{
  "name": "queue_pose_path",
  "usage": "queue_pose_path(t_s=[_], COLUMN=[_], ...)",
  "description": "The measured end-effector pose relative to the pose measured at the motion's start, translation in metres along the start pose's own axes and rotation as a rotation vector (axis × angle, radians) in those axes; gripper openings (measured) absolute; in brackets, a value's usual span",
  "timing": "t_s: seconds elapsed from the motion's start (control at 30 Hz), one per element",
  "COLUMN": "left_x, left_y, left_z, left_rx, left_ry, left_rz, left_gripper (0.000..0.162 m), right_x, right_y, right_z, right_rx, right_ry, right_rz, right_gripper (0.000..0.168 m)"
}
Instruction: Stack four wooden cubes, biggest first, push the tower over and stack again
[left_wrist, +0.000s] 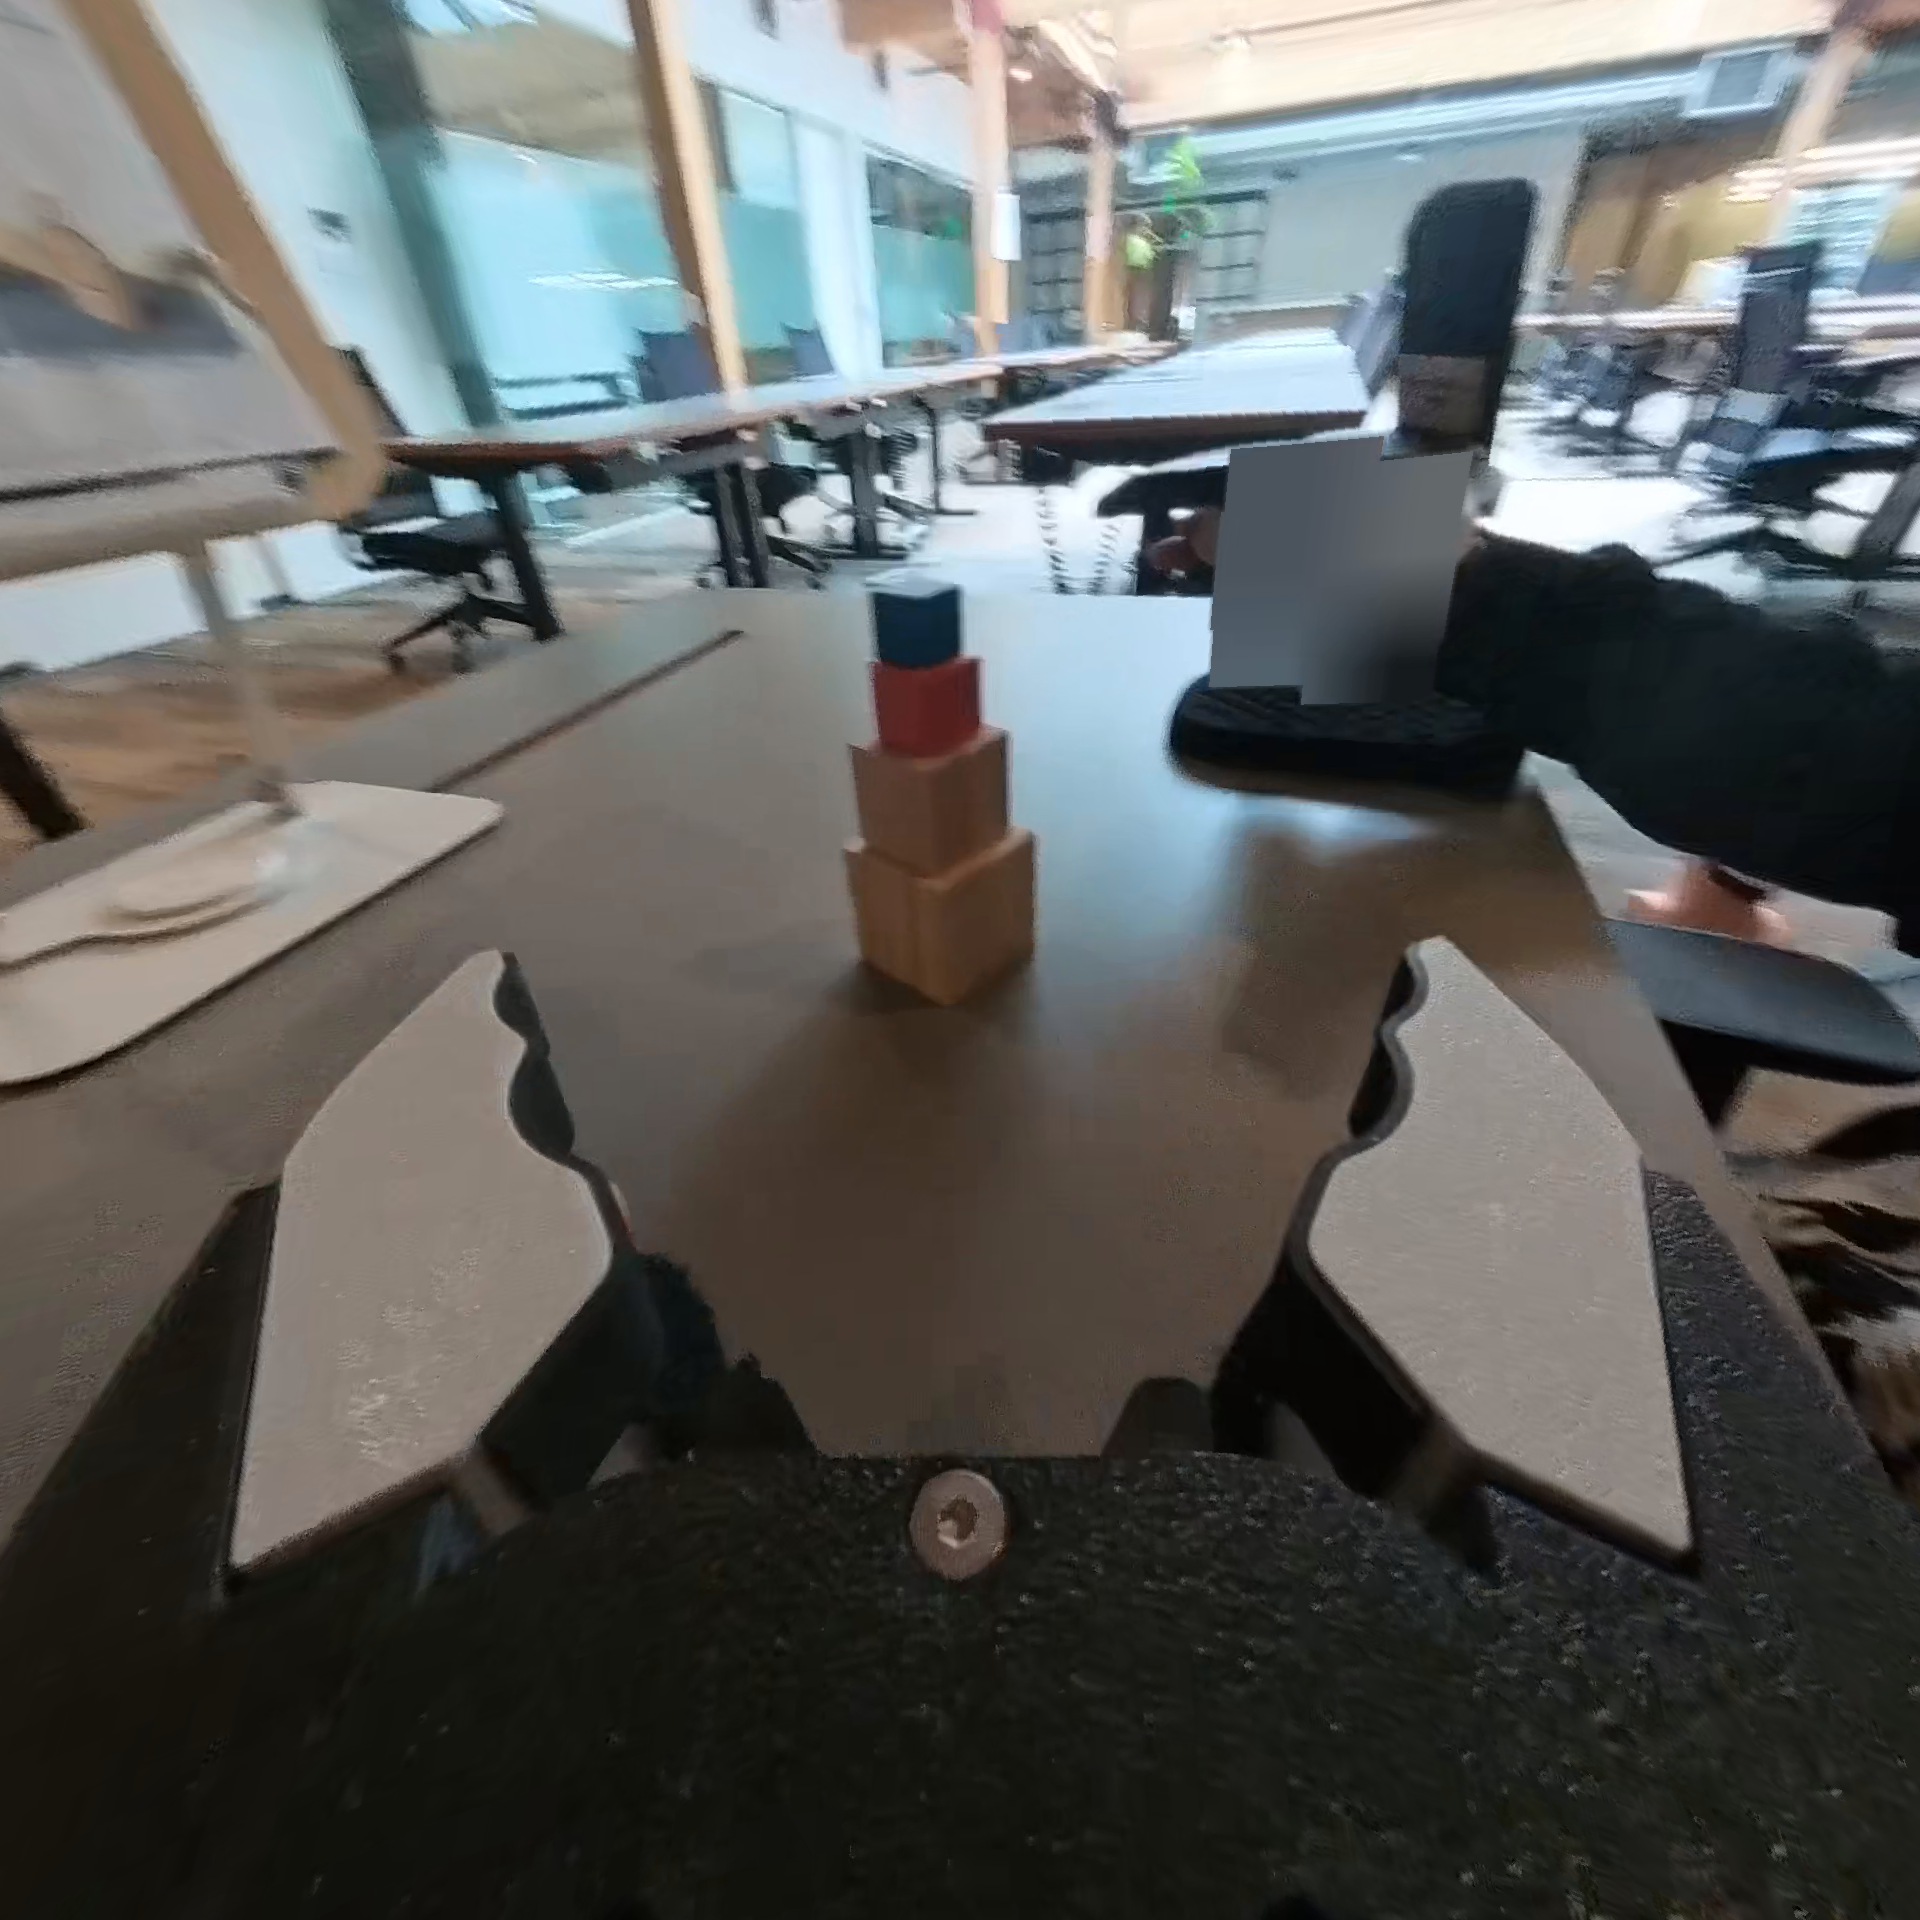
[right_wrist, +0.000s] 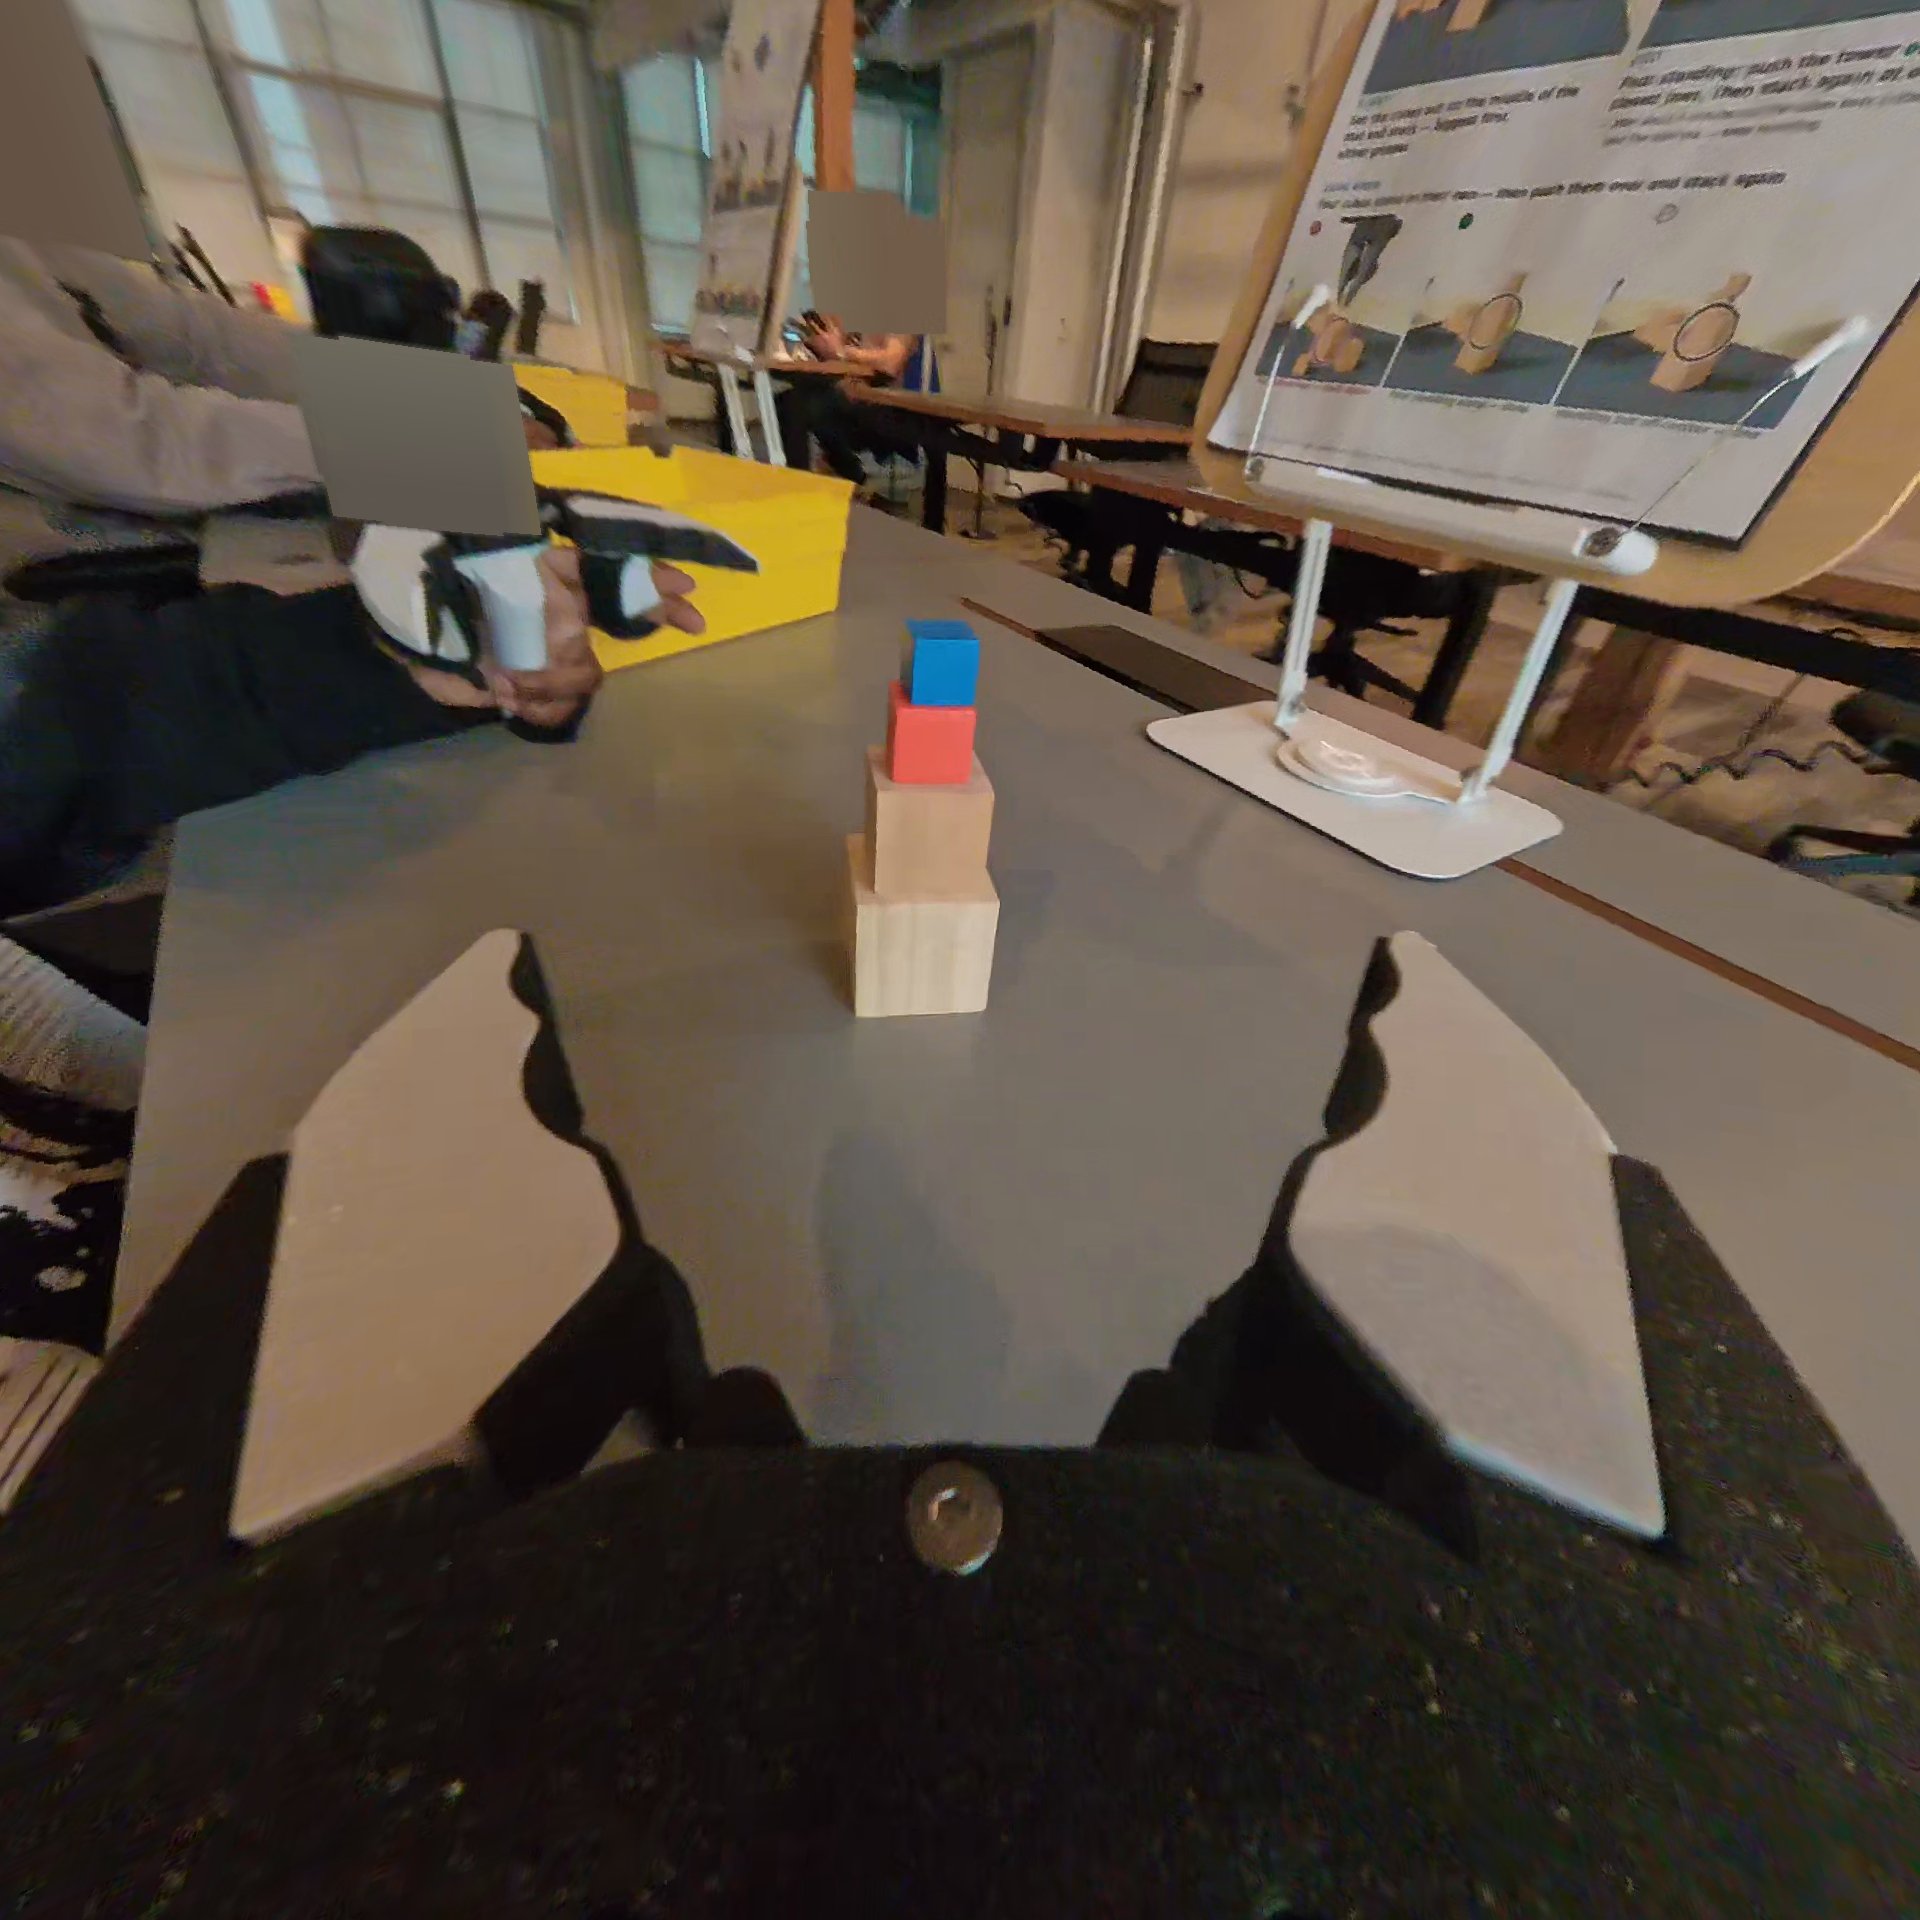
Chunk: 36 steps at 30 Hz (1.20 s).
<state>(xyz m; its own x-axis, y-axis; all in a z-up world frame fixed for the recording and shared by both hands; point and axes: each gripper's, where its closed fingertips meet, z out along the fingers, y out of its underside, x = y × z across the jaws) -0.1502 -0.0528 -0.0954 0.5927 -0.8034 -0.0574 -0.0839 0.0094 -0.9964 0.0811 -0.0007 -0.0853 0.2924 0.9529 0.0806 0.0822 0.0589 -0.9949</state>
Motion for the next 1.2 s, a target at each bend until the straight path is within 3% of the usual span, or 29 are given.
queue_pose_path(t_s=[0.13, 0.23, 0.33, 0.43, 0.47, 0.67, 1.2], left_x=[0.015, 0.020, 0.024, 0.012, 0.007, -0.010, -0.007], left_y=[0.005, 0.008, 0.012, 0.021, 0.024, 0.045, 0.034], left_z=[0.023, 0.042, 0.063, 0.082, 0.087, 0.111, 0.141], left_rx=[-0.011, -0.065, -0.128, -0.202, -0.229, -0.416, -0.423], left_ry=[0.114, 0.186, 0.277, 0.292, 0.288, 0.287, 0.333], left_rz=[0.006, 0.020, 0.050, 0.107, 0.122, 0.199, 0.239], left_gripper=[0.144, 0.122, 0.079, 0.007, 0.000, 0.000, 0.000], right_x=[-0.001, 0.003, 0.006, 0.005, 0.004, 0.004, 0.004], right_y=[0.015, 0.009, 0.005, 0.006, 0.007, 0.007, 0.007], right_z=[-0.001, -0.006, -0.011, -0.011, -0.010, -0.010, -0.010], right_rx=[0.012, 0.072, 0.116, 0.112, 0.104, 0.108, 0.108], right_ry=[-0.058, -0.058, -0.061, -0.057, -0.057, -0.060, -0.062], right_rz=[0.029, 0.068, 0.096, 0.081, 0.071, 0.073, 0.072], right_gripper=[0.147, 0.147, 0.146, 0.143, 0.142, 0.139, 0.135])
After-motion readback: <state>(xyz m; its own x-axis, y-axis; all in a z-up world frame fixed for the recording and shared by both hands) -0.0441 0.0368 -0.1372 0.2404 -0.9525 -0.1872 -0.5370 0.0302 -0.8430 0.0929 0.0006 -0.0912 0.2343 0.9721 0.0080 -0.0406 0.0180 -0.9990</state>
